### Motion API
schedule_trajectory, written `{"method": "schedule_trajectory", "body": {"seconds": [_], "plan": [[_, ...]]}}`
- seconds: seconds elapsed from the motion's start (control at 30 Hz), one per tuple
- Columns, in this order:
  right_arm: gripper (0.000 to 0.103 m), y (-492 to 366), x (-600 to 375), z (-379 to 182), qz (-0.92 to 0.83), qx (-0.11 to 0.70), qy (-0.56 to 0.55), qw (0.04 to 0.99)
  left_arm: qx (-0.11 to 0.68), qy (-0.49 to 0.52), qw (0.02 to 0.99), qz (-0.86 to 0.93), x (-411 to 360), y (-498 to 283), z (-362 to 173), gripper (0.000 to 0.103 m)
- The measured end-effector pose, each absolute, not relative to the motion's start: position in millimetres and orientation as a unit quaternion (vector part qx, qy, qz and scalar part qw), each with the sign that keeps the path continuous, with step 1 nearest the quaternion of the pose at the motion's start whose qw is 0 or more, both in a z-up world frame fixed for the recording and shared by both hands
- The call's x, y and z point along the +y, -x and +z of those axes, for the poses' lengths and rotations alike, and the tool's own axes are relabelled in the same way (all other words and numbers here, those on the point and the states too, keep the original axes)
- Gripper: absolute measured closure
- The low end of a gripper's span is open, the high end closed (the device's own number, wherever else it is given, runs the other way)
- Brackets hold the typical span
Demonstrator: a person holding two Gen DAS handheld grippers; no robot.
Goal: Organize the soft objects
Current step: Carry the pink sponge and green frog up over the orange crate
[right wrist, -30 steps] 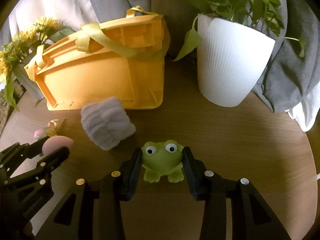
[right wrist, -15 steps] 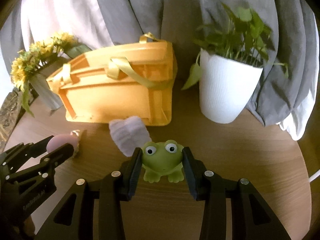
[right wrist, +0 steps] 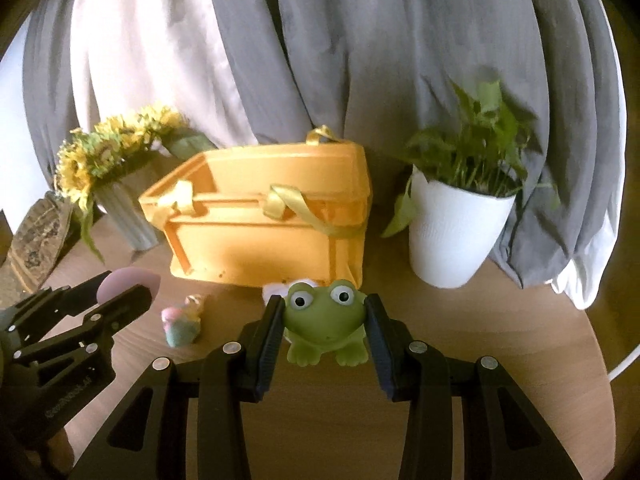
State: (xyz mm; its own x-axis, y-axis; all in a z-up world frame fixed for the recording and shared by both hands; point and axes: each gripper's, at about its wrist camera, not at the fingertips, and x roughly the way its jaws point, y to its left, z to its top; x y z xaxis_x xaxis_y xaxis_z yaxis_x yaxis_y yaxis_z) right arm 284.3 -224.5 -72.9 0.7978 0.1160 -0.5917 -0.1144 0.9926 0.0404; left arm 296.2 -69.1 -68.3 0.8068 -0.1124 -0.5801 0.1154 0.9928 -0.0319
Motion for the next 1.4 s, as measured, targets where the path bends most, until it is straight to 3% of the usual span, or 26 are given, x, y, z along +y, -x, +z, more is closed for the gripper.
{"method": "schedule_trajectory", "body": {"seconds": [0.73,1.4], "plan": [[0.061,-277.1,-214.2,-9.3,0.074,0.203,-0.009,0.976,0.191,-0.018,0.980,-0.045,-56.8,-287.9,-1.6,0.061],[0.061,-305.8,-206.1,28.8,0.080,0.133,-0.012,0.988,0.133,-0.030,0.991,-0.019,-48.7,-320.5,38.3,0.061]]}}
